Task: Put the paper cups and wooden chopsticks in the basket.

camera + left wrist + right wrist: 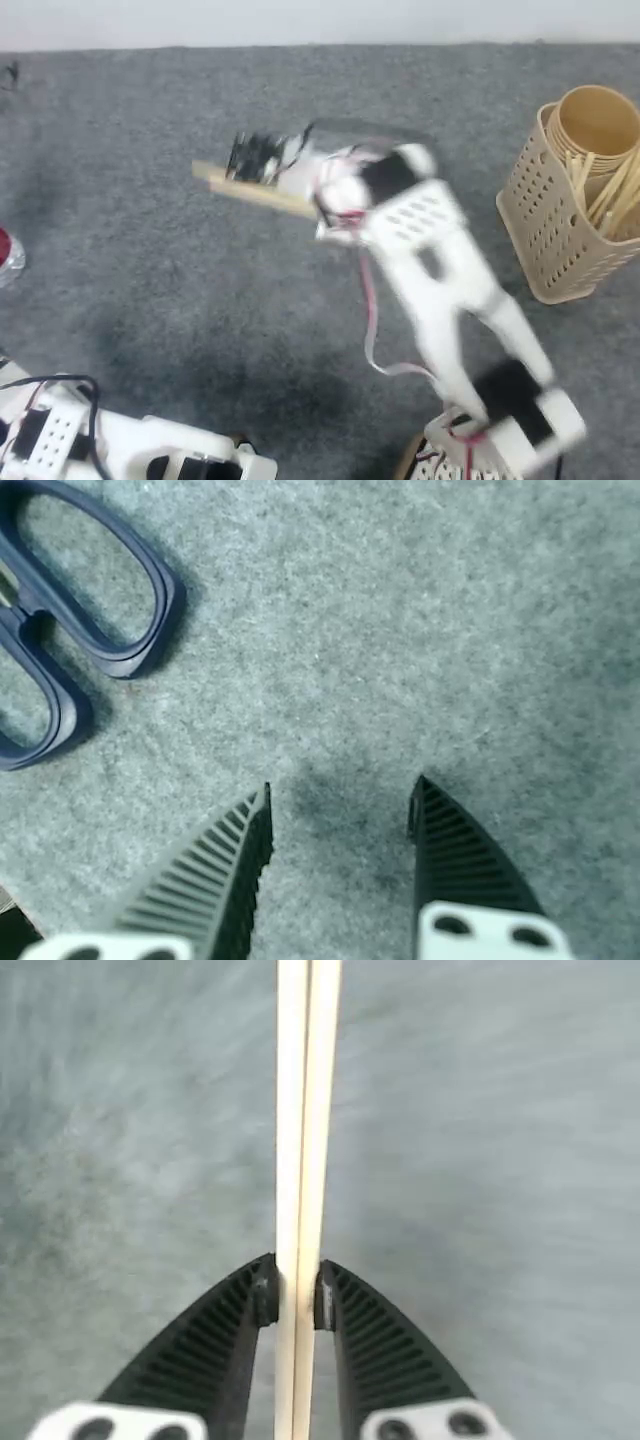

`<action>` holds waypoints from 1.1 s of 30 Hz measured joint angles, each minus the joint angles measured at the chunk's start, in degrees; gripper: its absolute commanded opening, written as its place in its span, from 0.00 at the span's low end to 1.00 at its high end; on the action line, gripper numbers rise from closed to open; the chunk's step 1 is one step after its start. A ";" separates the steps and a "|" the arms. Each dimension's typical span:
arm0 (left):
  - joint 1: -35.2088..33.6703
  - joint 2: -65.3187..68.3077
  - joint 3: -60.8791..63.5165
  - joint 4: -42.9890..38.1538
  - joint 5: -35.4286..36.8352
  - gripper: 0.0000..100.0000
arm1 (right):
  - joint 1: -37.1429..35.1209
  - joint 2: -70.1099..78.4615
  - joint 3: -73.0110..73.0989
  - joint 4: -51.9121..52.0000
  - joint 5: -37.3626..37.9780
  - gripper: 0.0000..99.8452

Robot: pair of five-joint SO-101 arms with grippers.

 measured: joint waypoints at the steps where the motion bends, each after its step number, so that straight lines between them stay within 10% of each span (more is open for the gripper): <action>1: 0.00 0.00 0.00 0.00 0.00 0.22 | 1.23 -2.99 -1.76 0.35 -0.70 0.01; 13: 0.00 0.00 0.00 0.00 0.00 0.22 | 33.67 -22.15 -7.47 -12.84 -17.05 0.01; 21: 0.00 0.00 0.00 0.00 0.00 0.22 | 50.11 -29.54 14.86 -32.97 -33.41 0.01; 28: 0.00 0.00 0.00 0.00 0.00 0.22 | 53.71 -43.25 49.58 -66.29 -35.43 0.01; 33: 0.00 0.00 0.00 0.00 0.00 0.22 | 55.91 -44.04 57.23 -71.38 -35.34 0.01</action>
